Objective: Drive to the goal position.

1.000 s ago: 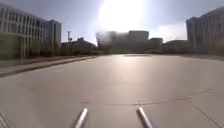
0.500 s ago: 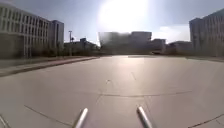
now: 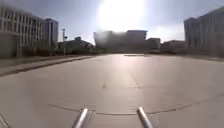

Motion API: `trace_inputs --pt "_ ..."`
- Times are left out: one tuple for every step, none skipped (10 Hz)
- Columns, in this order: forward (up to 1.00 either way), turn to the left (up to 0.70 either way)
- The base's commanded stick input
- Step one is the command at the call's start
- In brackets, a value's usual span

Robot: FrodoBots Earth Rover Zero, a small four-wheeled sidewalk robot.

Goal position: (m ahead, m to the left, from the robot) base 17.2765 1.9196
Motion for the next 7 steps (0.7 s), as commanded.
trace_inputs --pt "1.0 -0.02" --pt "1.0 -0.02" --pt "1.0 -0.02" --pt "1.0 -0.02" --pt "1.0 -0.02" --pt "1.0 -0.02" --pt "1.0 -0.02"
